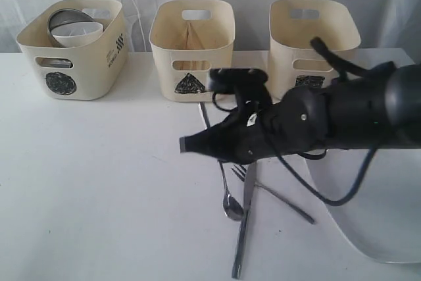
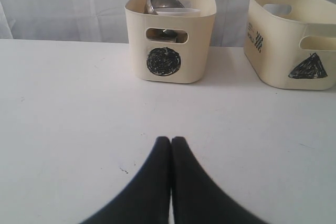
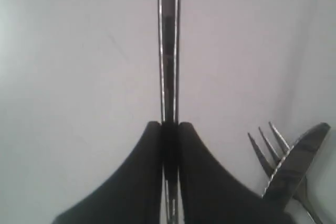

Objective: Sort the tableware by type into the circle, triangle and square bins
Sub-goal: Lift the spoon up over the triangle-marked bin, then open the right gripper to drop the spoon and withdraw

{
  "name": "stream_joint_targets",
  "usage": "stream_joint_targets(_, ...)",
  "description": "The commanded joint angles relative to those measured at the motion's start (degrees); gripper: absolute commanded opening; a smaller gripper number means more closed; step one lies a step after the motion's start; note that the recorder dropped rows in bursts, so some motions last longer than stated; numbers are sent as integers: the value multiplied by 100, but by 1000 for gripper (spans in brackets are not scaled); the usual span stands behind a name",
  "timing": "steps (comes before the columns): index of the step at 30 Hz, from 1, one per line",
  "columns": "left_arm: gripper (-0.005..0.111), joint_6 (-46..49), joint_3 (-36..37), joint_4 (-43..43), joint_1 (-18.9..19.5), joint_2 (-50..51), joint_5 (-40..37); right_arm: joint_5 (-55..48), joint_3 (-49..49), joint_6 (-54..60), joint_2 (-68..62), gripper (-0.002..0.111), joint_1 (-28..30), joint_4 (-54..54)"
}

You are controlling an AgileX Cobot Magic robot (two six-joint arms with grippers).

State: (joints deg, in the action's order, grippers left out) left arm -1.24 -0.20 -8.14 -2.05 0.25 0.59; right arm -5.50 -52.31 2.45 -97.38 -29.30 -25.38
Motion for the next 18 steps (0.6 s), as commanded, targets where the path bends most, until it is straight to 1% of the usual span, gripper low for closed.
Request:
stream_joint_targets(1, 0, 0, 20, -24, 17, -25, 17, 1765, 379, -699, 605, 0, 322, -755)
stream_joint_targets(3, 0, 0, 20, -24, 17, -25, 17, 2485, 237, -1615, 629, 0, 608, -555)
stream_joint_targets(4, 0, 0, 20, -24, 17, -25, 17, 2693, 159, -1828, 604, 0, 725, -360)
stream_joint_targets(5, 0, 0, 20, -24, 17, -25, 17, 2989, -71, -2197, 526, 0, 918, 155)
stream_joint_targets(6, 0, 0, 20, -24, 17, -25, 17, 3075, -225, -2329, 466, 0, 1014, 465)
stream_joint_targets(7, 0, 0, 20, -24, 17, -25, 17, 3110, -584, -2586, 265, 0, 1162, 1069)
stream_joint_targets(10, 0, 0, 20, -24, 17, -25, 17, 2879, -1681, -3351, -424, 0, 1393, 2374)
stream_joint_targets(11, 0, 0, 20, -24, 17, -25, 17, 2831, -2026, -3522, -646, 0, 1440, 2609)
stream_joint_targets(14, 0, 0, 20, -24, 17, -25, 17, 2730, -3125, -3930, -1495, 0, 1501, 3049)
stream_joint_targets(18, 0, 0, 20, -24, 17, -25, 17, 2285, -4187, -4024, -2293, 0, 1501, 3579)
